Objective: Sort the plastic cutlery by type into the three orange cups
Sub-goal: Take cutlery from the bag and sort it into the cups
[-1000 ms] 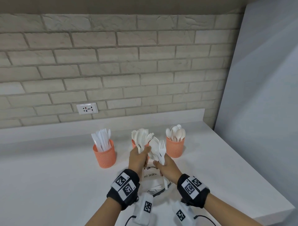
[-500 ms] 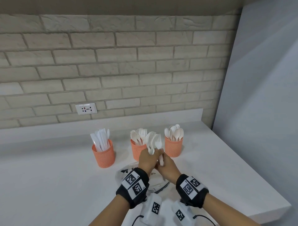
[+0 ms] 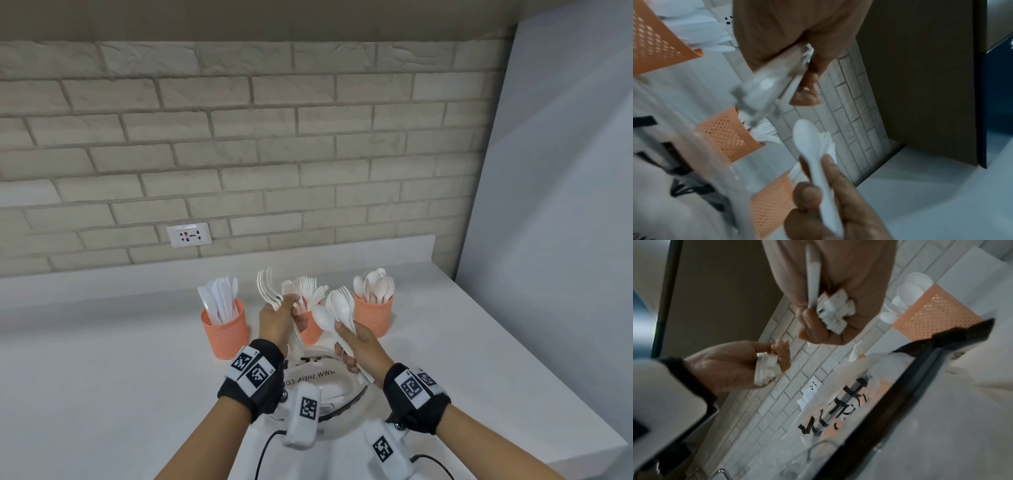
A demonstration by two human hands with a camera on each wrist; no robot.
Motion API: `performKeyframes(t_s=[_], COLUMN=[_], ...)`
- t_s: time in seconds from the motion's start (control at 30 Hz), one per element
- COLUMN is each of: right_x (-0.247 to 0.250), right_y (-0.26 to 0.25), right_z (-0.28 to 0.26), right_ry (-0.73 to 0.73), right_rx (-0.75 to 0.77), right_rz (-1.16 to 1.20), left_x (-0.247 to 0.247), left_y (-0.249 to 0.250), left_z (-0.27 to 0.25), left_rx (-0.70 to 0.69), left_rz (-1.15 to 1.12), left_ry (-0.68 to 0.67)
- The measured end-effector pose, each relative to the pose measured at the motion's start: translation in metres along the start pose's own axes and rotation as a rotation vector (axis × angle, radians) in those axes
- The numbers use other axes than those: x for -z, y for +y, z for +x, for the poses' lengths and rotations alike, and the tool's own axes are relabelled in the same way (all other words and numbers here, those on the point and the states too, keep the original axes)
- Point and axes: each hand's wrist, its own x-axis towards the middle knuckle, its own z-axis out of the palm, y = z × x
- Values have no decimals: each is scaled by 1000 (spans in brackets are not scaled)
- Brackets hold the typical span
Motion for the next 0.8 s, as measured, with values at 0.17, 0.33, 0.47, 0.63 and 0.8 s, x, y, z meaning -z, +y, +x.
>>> performKeyframes(t_s=[0.17,0.33,0.47,0.63,0.8], right_x=[-5,-8,-5,-2,0], right_y=[-1,-1,0,-1,1], right_z=[1,-1,-3,-5,-3], right_ry=[-4,-21,-48,-86,-68], right_rx=[34,62,64,56,40], right_rz=[4,4,-23,-67,-97], left_x=[1,-3,-1,1,-1], left_y=[-7,-8,-5,-2,-3], left_z=[-9,-7,-3,0,5], left_rx=[-54,-96,-90,-50,-121], left_rz=[260,403,509,479,407], left_ry=[-60,-125,-194,-237,-45])
